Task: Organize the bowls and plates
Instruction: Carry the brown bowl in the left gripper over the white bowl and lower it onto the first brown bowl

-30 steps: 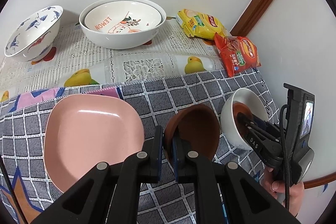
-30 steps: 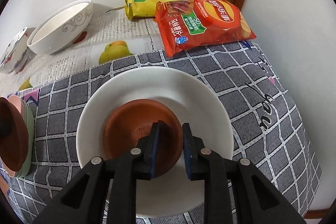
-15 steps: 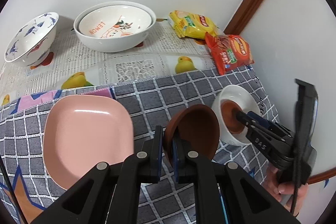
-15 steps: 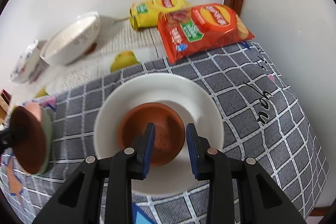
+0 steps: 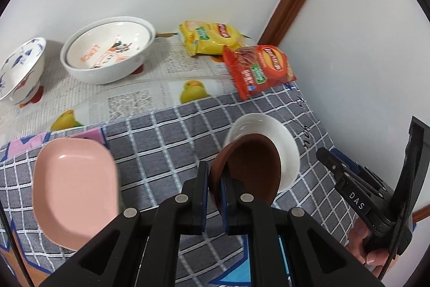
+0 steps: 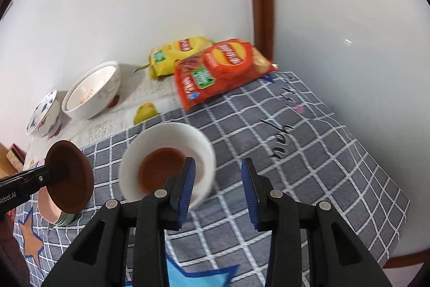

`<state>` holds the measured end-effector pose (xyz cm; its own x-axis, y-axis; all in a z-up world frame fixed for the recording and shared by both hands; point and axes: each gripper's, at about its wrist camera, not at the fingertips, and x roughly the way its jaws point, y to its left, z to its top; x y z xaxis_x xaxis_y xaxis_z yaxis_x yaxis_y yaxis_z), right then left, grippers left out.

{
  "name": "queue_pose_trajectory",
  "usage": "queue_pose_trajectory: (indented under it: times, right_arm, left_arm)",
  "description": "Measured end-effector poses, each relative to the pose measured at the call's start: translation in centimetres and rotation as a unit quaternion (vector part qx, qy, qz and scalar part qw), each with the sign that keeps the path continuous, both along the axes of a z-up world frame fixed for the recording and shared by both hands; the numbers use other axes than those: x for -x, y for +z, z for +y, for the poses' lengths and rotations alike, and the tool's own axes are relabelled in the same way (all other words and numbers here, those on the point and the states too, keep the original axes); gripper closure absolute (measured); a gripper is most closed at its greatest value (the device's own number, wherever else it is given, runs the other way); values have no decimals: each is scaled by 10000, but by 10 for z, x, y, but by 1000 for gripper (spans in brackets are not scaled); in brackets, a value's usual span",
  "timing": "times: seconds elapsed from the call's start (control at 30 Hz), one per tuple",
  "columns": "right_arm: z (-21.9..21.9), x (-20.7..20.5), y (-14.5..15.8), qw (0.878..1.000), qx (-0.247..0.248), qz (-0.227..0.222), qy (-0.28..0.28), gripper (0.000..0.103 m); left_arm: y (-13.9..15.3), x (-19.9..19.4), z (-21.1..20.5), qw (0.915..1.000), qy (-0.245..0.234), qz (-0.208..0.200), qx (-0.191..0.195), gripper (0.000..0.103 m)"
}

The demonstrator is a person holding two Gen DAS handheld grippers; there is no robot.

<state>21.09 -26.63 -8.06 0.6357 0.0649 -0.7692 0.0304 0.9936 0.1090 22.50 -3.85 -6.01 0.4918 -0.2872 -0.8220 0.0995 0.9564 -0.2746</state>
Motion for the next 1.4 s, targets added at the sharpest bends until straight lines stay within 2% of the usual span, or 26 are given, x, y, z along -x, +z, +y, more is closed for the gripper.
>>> queue_pose_trajectory:
  times: [0.5,0.97,1.4]
  right_arm:
    - [-43,-1,-9,9993,-212,103,-280,68]
    - [-44,4,1,9995,-60,2,-301,67]
    - [-35,3,0,9998,25,45,-200,66]
  left_arm:
    - [-29,-32,-51,9993,-229,278,67,95]
    - [-55,-51,-50,9983,-131,523,220,95]
    - [-65,-56,-51,9974,-166,613,351,94]
